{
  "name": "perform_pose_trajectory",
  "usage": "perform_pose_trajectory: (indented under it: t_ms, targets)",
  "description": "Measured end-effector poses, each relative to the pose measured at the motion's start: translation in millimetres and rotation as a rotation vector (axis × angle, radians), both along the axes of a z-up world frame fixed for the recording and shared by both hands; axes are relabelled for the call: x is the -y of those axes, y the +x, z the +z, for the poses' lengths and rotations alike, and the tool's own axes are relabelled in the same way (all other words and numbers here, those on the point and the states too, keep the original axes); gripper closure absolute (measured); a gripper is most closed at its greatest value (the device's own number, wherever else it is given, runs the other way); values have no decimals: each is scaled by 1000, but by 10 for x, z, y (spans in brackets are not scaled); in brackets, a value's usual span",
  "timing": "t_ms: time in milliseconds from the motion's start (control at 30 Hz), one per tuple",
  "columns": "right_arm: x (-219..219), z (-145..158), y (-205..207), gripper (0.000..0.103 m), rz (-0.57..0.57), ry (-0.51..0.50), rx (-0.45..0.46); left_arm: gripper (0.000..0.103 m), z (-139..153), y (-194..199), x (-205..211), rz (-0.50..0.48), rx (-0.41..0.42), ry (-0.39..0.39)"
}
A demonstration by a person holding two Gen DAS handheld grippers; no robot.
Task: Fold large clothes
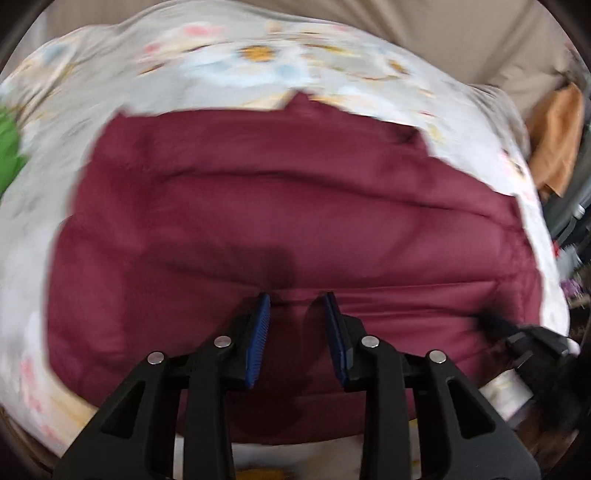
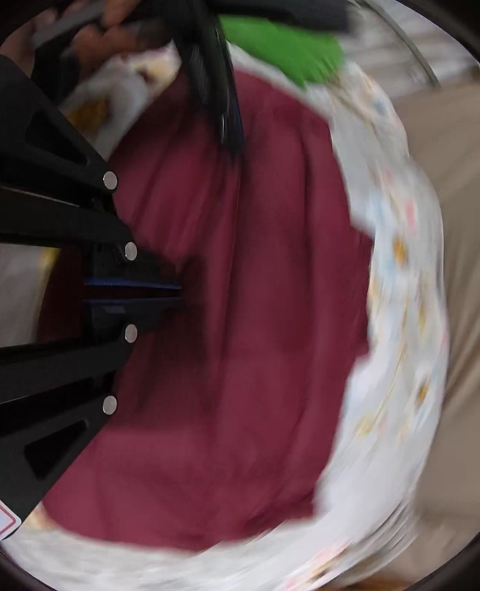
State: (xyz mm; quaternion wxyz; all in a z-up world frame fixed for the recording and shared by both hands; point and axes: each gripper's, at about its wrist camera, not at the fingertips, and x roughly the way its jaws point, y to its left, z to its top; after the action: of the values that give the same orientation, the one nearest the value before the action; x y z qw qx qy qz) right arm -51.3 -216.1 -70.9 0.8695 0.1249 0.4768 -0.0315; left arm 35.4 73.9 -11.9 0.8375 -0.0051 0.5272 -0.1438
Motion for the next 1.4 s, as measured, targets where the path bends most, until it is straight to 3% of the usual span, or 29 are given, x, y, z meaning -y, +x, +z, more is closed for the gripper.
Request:
perform_pose_trajectory:
  t_ms: [100, 167, 233, 267, 333, 433, 533, 600, 667, 767, 900, 1000, 1200, 1267, 1333, 1400]
  targets:
    - [687, -141, -327, 103, -190, -5, -33, 74, -99, 26, -471, 91, 3, 92]
    - [1010, -249, -492, 103, -277, 16, -76, 74, -171, 40, -713, 140, -24, 79]
    - [1069, -211, -545, 102, -330, -53, -109, 75, -151, 55, -789, 164, -45, 72]
    - [1066, -84, -563, 102, -339, -44, -72, 77, -58, 72, -786, 184, -37, 65]
    - [975, 206, -565, 102, -329, -12, 25, 76, 167, 141, -704, 177, 4, -10]
    - [587, 583, -202, 102, -188, 71, 137, 71, 447, 306, -340, 83, 63, -64]
    - [13, 576, 371, 102, 59, 199, 124, 68, 354, 492, 83, -46, 21, -76]
    - [-310, 449, 667, 102, 150, 198, 87, 68, 141, 600, 314, -91, -29, -62]
    - [-460, 319, 928, 102, 200, 175, 55, 68, 30, 660, 423, -102, -7, -36]
    - [-499, 187, 1198, 102, 182, 151, 39, 68, -75, 842, 519, -114, 36, -23]
    - [-112, 67, 1422, 103, 60, 188, 64, 68, -90, 1097, 423, -57, 66, -55]
    - [149, -35, 1525, 103, -1, 174, 89, 67, -144, 1254, 303, -20, 112, -31]
    - [356, -258, 1579, 103, 12, 142, 140, 67, -395, 1440, 145, -40, 172, -57]
    - [411, -296, 1540, 103, 33, 143, 160, 72, -433, 1424, 85, -63, 190, -75]
    - [490, -313, 1497, 103, 35, 155, 174, 94, -446, 1417, -33, -58, 197, -87]
    - [568, -283, 1441, 103, 23, 143, 170, 102, -446, 1441, -196, -40, 175, -126]
